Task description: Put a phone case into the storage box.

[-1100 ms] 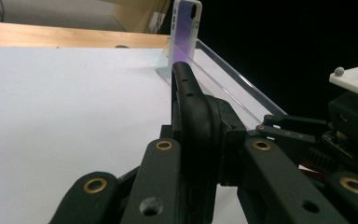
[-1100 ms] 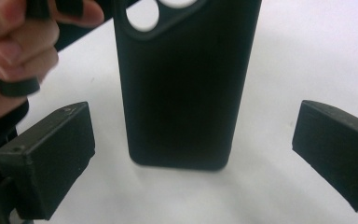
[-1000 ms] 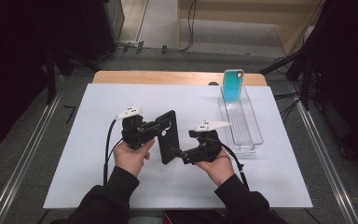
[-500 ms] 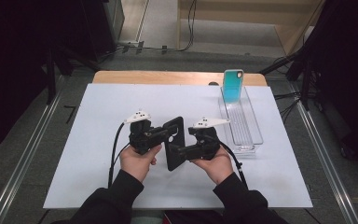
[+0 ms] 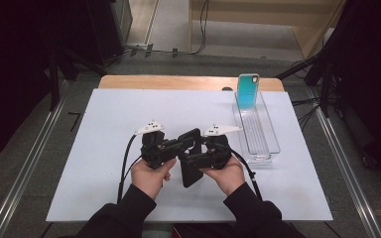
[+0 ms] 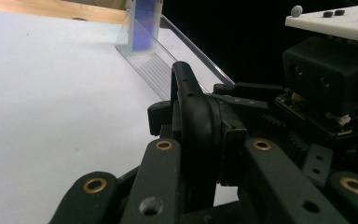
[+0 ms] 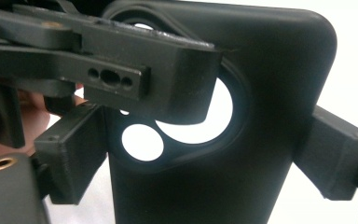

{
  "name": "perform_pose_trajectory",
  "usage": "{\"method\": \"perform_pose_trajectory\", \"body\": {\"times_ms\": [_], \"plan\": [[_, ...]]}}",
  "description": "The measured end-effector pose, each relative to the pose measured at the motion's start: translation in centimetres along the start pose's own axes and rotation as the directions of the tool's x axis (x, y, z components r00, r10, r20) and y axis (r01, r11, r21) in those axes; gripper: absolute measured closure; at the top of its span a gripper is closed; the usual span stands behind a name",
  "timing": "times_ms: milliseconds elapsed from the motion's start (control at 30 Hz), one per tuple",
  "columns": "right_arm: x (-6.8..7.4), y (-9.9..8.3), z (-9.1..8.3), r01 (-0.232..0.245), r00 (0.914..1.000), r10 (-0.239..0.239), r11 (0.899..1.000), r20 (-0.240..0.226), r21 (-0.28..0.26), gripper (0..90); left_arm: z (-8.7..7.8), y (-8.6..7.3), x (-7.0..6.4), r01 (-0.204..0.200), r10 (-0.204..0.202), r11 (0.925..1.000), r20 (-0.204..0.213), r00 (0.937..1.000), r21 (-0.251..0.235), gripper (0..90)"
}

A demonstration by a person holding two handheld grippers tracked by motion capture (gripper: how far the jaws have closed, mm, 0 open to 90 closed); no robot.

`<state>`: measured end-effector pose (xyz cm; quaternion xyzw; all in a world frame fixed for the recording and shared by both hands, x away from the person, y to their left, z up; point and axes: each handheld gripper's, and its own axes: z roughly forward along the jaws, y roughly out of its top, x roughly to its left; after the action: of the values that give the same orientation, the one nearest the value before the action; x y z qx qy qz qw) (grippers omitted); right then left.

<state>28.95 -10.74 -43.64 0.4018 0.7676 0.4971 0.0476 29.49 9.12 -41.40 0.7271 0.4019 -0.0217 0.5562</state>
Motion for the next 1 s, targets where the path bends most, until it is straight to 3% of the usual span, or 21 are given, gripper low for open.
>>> {"method": "perform_pose_trajectory", "body": {"times_ms": [267,367,533,733,1000], "plan": [[0.4,0.2,-0.3,0.012,0.9999,-0.012,1.0,0.012,-0.014,12.5,-0.4,0.4,-0.2,0.015,-0.015,0.9998,0.003,0.9999,0.01,80.3],[0.5,0.3,-0.3,0.025,0.9995,-0.025,1.0,0.021,-0.012,12.5,-0.4,0.6,-0.3,0.021,-0.021,0.9995,0.006,0.9998,0.025,69.3],[-0.1,0.2,-0.4,-0.005,0.9994,0.005,1.0,0.034,-0.005,12.6,-0.6,1.1,-0.4,0.016,-0.015,0.999,-0.015,0.9998,0.043,54.8],[-1.1,0.2,-0.8,-0.012,0.9984,0.012,1.0,0.056,-0.006,12.7,-1.2,1.5,-0.1,0.033,-0.032,0.9977,-0.013,0.9994,0.059,47.4],[-1.9,0.2,-1.1,0.008,0.9978,-0.008,1.0,0.065,0.005,12.8,-1.7,1.7,0.6,0.059,-0.062,0.9931,0.023,0.9978,0.102,39.1]]}}
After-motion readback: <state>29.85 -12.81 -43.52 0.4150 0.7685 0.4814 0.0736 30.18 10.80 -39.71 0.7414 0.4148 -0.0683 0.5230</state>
